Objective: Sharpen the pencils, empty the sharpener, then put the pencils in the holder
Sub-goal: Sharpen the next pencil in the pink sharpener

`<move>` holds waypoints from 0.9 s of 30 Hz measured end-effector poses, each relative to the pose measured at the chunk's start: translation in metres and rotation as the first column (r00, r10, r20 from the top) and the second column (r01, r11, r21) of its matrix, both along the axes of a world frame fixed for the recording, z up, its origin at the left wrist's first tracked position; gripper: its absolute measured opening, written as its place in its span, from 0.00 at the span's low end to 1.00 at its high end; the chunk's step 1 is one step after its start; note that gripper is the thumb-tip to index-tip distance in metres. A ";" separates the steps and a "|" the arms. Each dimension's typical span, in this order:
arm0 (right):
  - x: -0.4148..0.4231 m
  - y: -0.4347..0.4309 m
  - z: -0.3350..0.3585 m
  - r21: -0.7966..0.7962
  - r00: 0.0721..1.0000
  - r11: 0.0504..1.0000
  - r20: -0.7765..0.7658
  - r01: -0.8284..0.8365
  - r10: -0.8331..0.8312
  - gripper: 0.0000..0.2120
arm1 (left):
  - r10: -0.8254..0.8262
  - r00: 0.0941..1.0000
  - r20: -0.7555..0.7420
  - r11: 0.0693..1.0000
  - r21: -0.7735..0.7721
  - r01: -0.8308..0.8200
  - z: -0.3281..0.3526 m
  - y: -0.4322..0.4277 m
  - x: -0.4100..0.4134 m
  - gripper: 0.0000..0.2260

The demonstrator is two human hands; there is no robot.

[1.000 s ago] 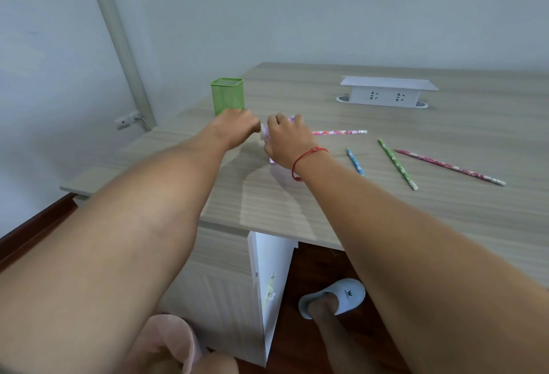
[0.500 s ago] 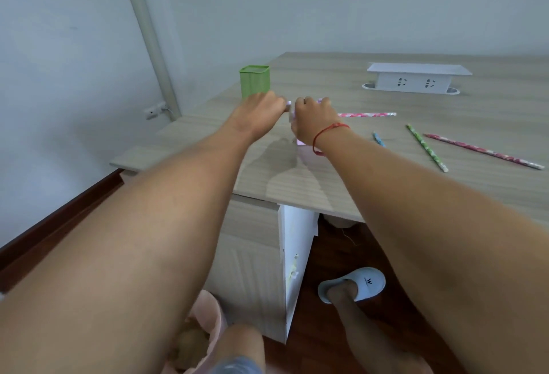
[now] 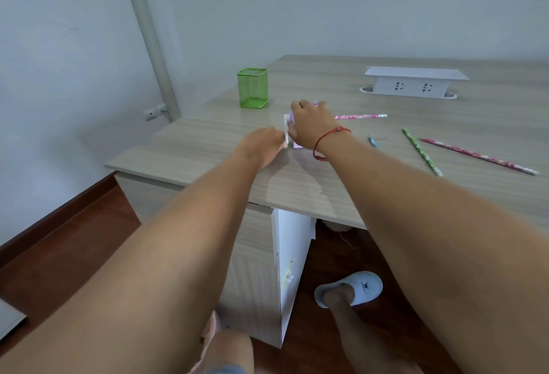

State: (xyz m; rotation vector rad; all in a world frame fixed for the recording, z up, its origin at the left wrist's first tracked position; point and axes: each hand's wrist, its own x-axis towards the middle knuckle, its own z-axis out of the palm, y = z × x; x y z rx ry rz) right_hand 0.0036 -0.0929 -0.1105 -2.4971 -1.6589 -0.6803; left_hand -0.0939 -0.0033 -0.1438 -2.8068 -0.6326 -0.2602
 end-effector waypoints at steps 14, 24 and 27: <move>0.013 0.008 -0.009 0.067 0.994 0.995 -0.080 -0.074 0.080 0.18 | -0.008 0.997 -0.076 0.968 0.249 0.027 0.048 0.038 0.027 0.09; 0.001 0.014 0.001 0.028 0.998 0.999 -0.054 0.035 -0.034 0.18 | -0.041 0.995 0.095 0.963 0.270 0.014 0.066 0.013 0.007 0.14; 0.002 0.013 0.000 0.021 0.997 0.999 -0.064 0.044 -0.043 0.18 | -0.021 0.985 0.171 0.976 0.217 -0.017 0.060 0.000 -0.004 0.15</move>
